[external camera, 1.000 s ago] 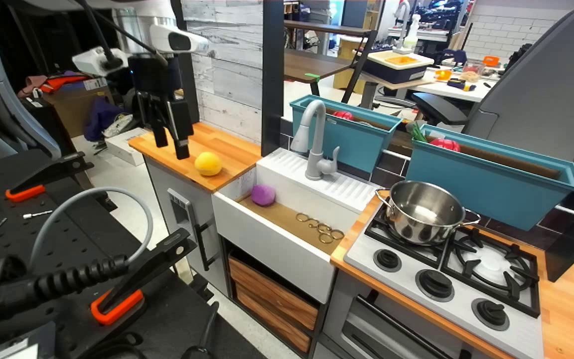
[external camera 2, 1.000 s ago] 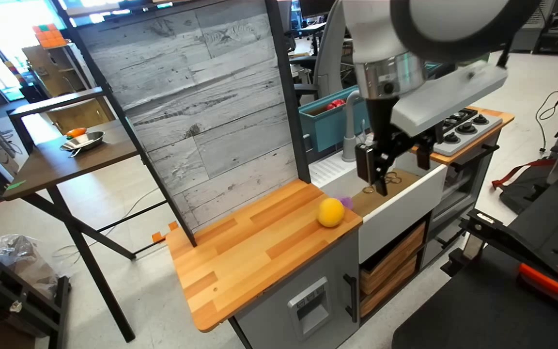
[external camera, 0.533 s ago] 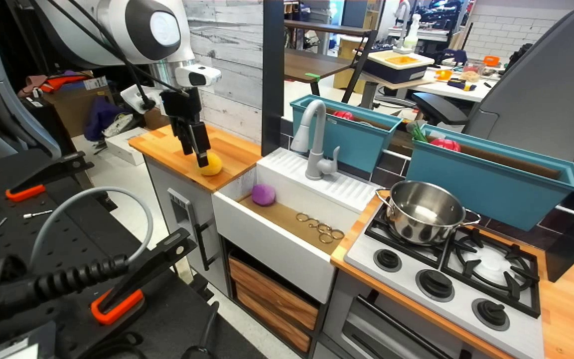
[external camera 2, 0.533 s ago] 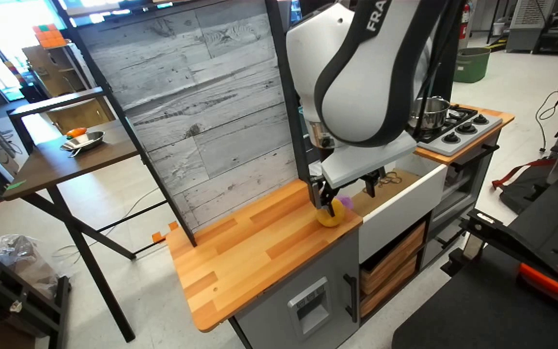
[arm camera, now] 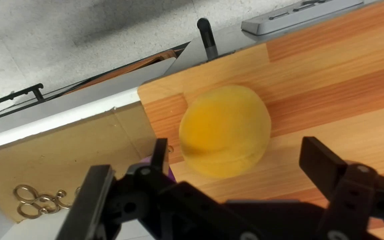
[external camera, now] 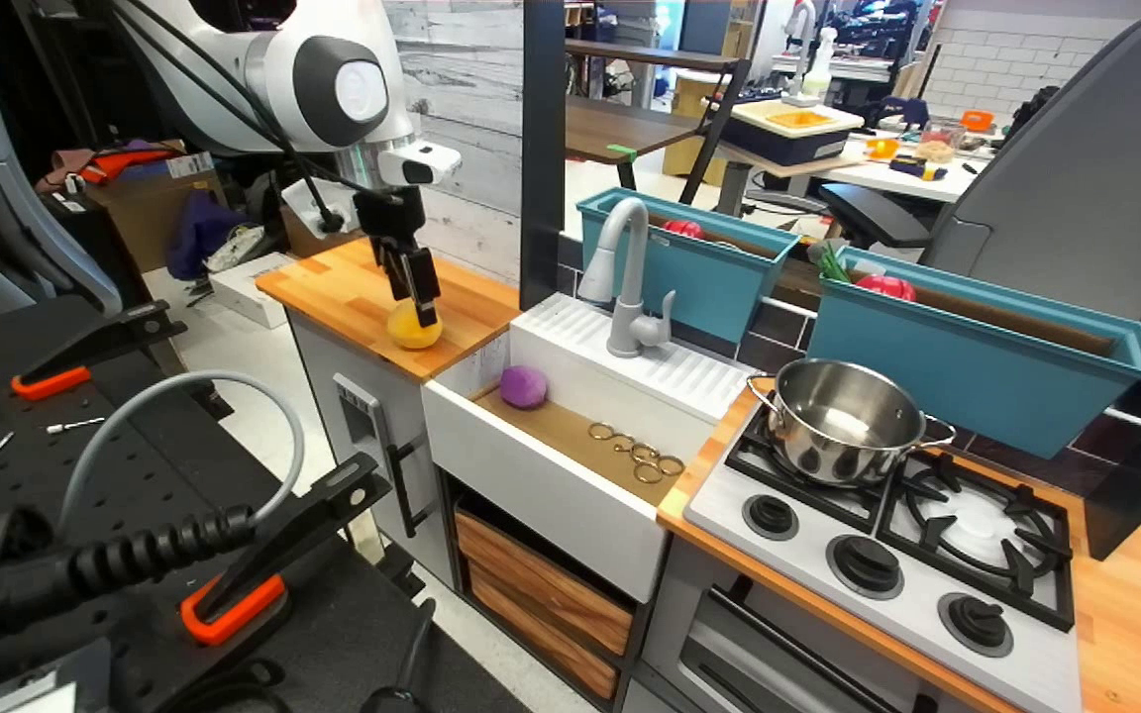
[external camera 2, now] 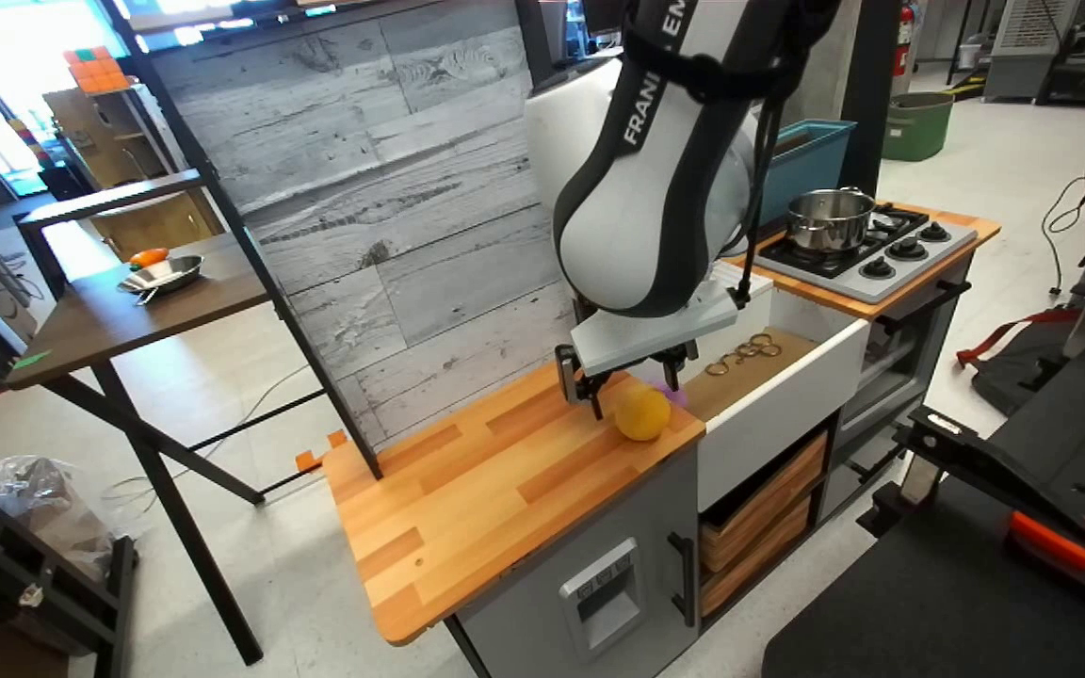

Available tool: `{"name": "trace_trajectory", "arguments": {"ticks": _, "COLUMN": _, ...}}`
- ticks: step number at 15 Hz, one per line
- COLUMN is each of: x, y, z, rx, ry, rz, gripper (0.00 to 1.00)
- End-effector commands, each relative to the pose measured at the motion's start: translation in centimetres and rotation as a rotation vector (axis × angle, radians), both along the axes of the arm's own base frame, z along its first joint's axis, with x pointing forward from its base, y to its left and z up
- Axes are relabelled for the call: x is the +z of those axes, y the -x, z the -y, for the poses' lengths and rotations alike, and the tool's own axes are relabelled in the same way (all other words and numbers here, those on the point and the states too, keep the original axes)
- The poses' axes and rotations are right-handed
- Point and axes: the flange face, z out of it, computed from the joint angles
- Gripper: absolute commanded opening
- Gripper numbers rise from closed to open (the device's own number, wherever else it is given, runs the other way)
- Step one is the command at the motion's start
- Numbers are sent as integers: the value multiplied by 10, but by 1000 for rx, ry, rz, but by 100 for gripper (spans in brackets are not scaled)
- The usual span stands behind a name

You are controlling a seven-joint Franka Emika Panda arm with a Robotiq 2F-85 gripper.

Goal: Move the yellow ball to the left

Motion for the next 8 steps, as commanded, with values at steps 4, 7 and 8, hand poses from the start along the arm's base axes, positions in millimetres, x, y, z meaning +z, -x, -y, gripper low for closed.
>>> {"name": "trace_trajectory", "arguments": {"ticks": 4, "x": -37, "y": -8, "z": 2, "rx": -70, "ry": 20, "rz": -42, "gripper": 65}}
{"name": "trace_trajectory", "arguments": {"ticks": 7, "x": -35, "y": -13, "z": 5, "rx": -120, "ry": 15, "rz": -42, "gripper": 43}}
{"name": "trace_trajectory", "arguments": {"ticks": 8, "x": -31, "y": -15, "z": 6, "rx": -134, "ry": 13, "rz": -44, "gripper": 36}}
